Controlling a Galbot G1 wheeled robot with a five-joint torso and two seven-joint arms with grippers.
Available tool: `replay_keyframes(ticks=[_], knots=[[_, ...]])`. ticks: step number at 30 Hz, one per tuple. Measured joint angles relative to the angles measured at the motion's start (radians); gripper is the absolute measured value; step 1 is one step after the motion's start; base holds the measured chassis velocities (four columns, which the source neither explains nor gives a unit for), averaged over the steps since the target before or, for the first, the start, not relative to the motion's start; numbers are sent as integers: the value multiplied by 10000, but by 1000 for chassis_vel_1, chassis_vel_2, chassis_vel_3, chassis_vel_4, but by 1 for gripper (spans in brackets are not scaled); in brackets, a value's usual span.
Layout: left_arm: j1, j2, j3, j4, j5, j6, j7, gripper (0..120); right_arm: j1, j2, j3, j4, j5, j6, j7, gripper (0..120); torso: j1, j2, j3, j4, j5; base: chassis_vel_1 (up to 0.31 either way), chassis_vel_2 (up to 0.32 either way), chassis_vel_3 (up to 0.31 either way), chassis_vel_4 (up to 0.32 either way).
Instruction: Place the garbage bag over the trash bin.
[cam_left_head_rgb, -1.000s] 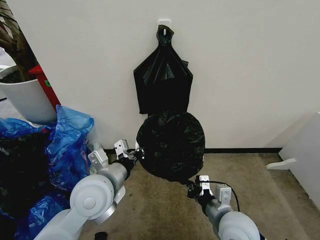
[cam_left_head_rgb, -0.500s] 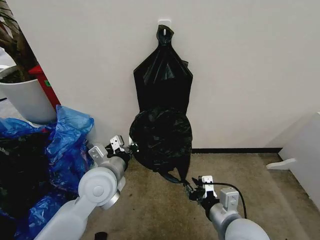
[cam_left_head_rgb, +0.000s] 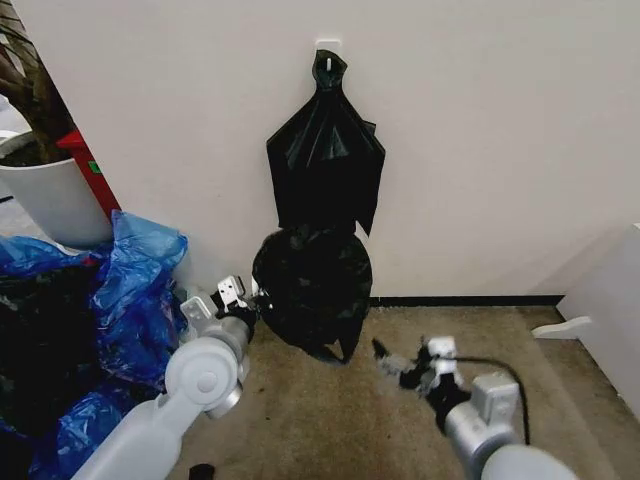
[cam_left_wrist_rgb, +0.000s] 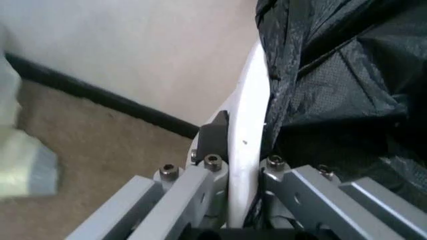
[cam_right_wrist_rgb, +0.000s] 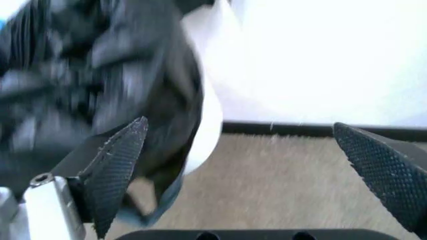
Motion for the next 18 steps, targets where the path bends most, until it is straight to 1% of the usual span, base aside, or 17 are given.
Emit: replay_keyframes(ticks=[3, 4, 5, 6, 7, 9, 10, 11, 13, 14, 16, 18], knots=[[60, -18, 171, 271, 1022, -6, 402, 1, 249, -187, -24, 0, -137, -36, -211, 100, 0, 0, 0, -3, 0, 0, 0, 0, 0], [96, -17, 301, 435, 1605, -83, 692, 1, 371, -226, -79, 0, -414, -36, -447, 100, 0, 0, 0, -5, 2, 0, 0, 0, 0], [133, 2, 403, 530, 1957, -167, 920, 1, 460, -252, -107, -2, -598, -25, -621, 100, 0, 0, 0, -6, 2, 0, 0, 0, 0], [133, 2, 403, 530, 1957, -167, 920, 1, 460, -252, -107, -2, -598, -25, -621, 100, 0, 0, 0, -6, 2, 0, 0, 0, 0], [212, 60, 577, 645, 2470, -288, 1300, 1, 651, -309, -128, -5, -820, 40, -913, 100, 0, 0, 0, -6, 0, 0, 0, 0, 0], [286, 133, 715, 698, 2827, -366, 1638, 1, 837, -362, -132, -5, -870, 102, -1080, 100, 0, 0, 0, -4, -1, 0, 0, 0, 0], [368, 239, 839, 729, 3161, -448, 2042, 1, 1131, -427, -123, -9, -692, 191, -1213, 100, 0, 0, 0, -4, -1, 0, 0, 0, 0], [466, 359, 903, 748, 3432, -530, 2472, 1, 1469, -486, -60, -11, -143, 294, -1262, 100, 0, 0, 0, -5, 0, 0, 0, 0, 0], [708, 611, 820, 840, 4026, -811, 3363, 1, 2109, -600, 267, -15, 1533, 399, -1199, 100, 0, 0, 0, -4, 0, 0, 0, 0, 0], [708, 611, 820, 840, 4026, -811, 3363, 1, 2109, -600, 267, -15, 1533, 399, -1199, 100, 0, 0, 0, -4, 0, 0, 0, 0, 0], [992, 837, 548, 950, 4766, -1229, 4179, 1, 2626, -716, 1180, -19, 3936, 385, -1095, 100, 0, 0, 0, 1, 0, 0, 0, 0, 0], [1222, 1001, 366, 969, 5178, -1680, 4707, 1, 2760, -845, 2174, -34, 5793, 159, -1262, 100, 0, 0, 0, 0, 0, 0, 0, 0, 0]])
